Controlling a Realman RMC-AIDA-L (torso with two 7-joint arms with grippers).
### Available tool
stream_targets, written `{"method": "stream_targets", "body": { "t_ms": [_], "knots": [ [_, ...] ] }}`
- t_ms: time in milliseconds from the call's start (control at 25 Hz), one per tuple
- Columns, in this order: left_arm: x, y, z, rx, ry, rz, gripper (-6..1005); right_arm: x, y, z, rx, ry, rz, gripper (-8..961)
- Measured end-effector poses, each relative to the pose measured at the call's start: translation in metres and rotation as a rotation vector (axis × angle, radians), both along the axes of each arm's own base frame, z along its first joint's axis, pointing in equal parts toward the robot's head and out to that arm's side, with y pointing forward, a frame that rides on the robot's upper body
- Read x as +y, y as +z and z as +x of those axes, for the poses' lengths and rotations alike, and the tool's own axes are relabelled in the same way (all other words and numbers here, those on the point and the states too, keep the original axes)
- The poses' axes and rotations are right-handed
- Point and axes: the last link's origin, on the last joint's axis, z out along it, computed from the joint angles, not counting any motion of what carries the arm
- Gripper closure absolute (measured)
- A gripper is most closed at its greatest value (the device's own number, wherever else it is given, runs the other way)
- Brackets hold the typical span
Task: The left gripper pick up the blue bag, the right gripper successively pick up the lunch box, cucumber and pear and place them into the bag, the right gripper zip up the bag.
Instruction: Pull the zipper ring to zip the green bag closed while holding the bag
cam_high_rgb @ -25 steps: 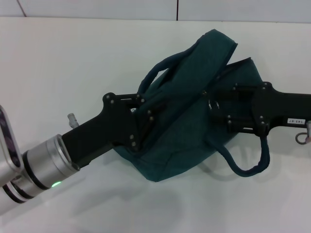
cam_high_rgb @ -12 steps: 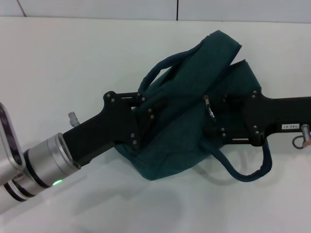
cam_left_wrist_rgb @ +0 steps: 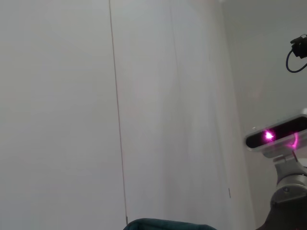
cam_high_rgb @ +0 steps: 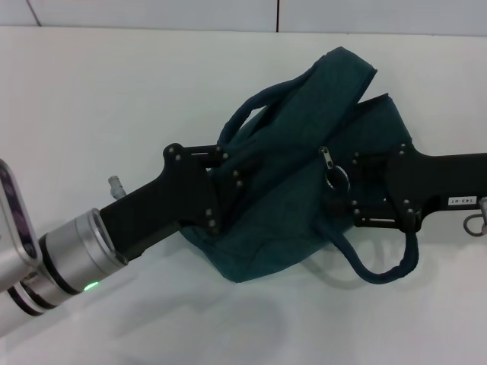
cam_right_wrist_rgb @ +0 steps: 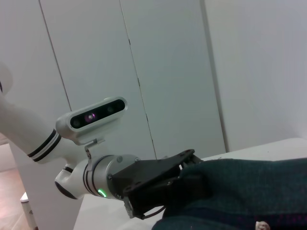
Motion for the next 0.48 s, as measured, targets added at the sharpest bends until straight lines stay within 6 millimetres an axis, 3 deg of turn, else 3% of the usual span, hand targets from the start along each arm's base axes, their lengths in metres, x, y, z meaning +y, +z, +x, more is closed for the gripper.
{"method": "stream_targets", "body": {
  "t_ms": [400,480],
  "knots": [
    [-0.0011,-0.0001,-0.0011,0.0,0.004,0.0,952,0.0016,0.0005,0.002,0.006,-0.014,0.021,473],
    [-0.0011,-0.0001,-0.0011,0.0,0.004,-0.001,952,0.0018,0.0012,0.0035,0.007,-0.008,0.038,529]
  ]
}}
